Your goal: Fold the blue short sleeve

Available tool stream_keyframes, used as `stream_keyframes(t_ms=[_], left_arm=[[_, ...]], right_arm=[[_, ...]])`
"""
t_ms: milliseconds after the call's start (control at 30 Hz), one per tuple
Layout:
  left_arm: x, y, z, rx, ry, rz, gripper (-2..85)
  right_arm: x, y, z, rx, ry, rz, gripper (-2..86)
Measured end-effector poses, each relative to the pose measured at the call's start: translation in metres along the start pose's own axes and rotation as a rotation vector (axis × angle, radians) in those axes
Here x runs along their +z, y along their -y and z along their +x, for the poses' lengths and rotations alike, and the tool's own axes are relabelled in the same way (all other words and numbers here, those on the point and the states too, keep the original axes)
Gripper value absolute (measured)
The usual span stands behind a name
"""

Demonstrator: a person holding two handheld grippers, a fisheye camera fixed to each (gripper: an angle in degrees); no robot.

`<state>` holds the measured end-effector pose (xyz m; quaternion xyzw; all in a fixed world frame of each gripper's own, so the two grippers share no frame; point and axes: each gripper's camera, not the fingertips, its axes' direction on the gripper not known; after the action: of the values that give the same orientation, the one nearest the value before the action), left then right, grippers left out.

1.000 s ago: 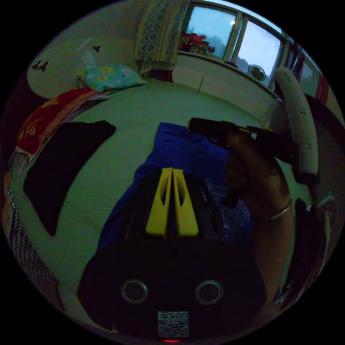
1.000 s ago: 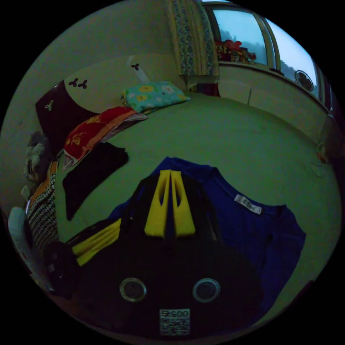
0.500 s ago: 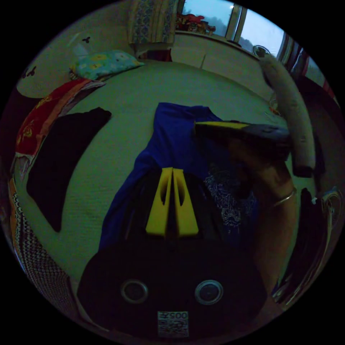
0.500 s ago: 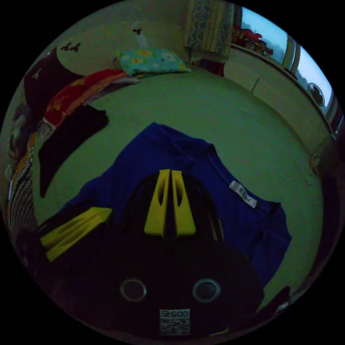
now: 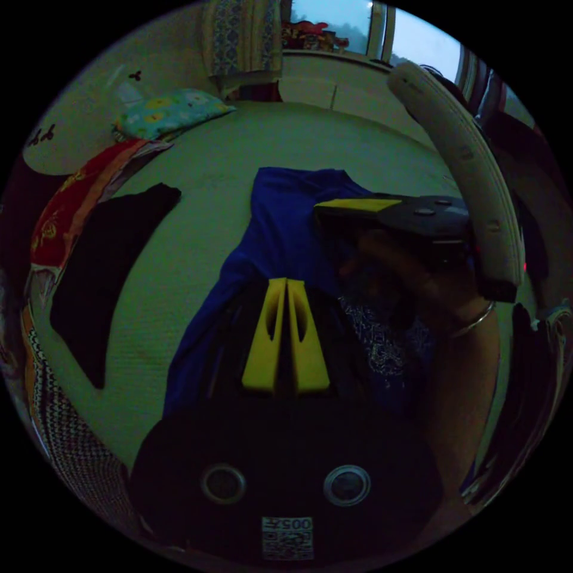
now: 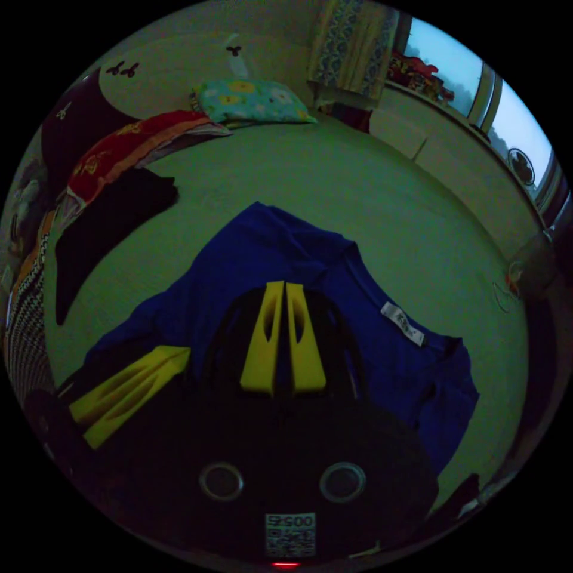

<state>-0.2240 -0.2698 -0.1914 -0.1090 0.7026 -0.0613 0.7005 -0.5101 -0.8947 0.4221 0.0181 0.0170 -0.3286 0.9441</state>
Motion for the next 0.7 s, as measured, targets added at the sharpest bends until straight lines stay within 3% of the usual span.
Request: stream_keyframes(t_ms=[700], left_arm=[[0.001, 0.008, 0.026, -0.019, -0.063, -0.011, -0.5]], right_arm=[[0.006, -0.016, 0.026, 0.106, 0.137, 0.022, -1.3]])
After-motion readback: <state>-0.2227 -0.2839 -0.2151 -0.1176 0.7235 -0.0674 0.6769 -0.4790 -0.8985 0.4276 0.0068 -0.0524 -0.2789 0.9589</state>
